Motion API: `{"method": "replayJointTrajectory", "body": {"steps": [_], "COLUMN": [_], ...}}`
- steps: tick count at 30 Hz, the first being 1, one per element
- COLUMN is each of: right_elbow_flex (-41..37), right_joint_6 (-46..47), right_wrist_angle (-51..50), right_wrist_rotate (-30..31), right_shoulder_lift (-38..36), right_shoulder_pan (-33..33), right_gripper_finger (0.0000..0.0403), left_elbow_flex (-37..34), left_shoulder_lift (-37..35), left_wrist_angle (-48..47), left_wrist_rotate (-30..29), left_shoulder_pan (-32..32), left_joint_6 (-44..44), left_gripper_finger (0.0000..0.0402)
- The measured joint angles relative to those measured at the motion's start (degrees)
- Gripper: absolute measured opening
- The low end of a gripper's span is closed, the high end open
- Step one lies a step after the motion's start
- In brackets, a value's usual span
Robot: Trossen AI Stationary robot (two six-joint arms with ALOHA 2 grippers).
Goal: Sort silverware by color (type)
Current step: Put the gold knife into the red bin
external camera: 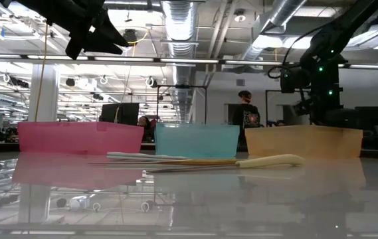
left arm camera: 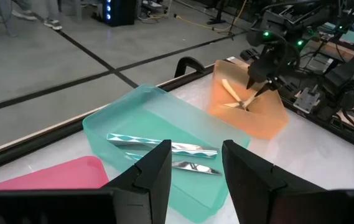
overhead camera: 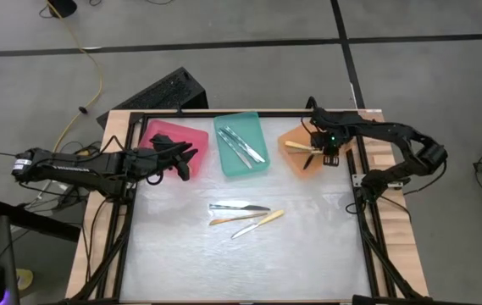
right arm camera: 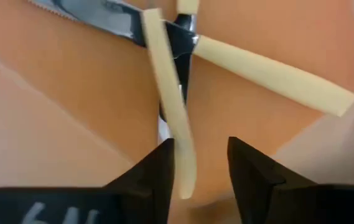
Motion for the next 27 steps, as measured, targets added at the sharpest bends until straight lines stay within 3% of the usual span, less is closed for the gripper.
{"method": "replayJointTrajectory", "body": {"steps": [7, 12, 20, 27], "right_elbow_flex": [0.8, 4.8, 12.5, 13.4], "right_joint_6": [2.9, 4.9, 14.7, 21.4], "right_wrist_angle": [-1.8, -1.8, -0.2, 3.9], "right_wrist_rotate": [0.0, -0.5, -11.7, -18.1], "right_shoulder_lift": [-3.2, -7.1, -11.8, -13.3], "right_shoulder_pan": [0.6, 0.9, 3.2, 9.3], "right_gripper_finger": [0.0210, 0.0214, 0.0212, 0.0212], "left_elbow_flex": [0.0, 0.0, 0.0, 0.0], "left_shoulder_lift": [0.0, 0.0, 0.0, 0.0], "left_wrist_angle": [0.0, 0.0, 0.0, 0.0], "left_wrist_rotate": [0.5, 5.3, 8.0, 12.4], "left_shoulder_pan": [0.0, 0.0, 0.0, 0.0], "left_joint_6": [0.0, 0.0, 0.0, 2.6], "left_gripper_finger": [0.0126, 0.0126, 0.0126, 0.0126]}}
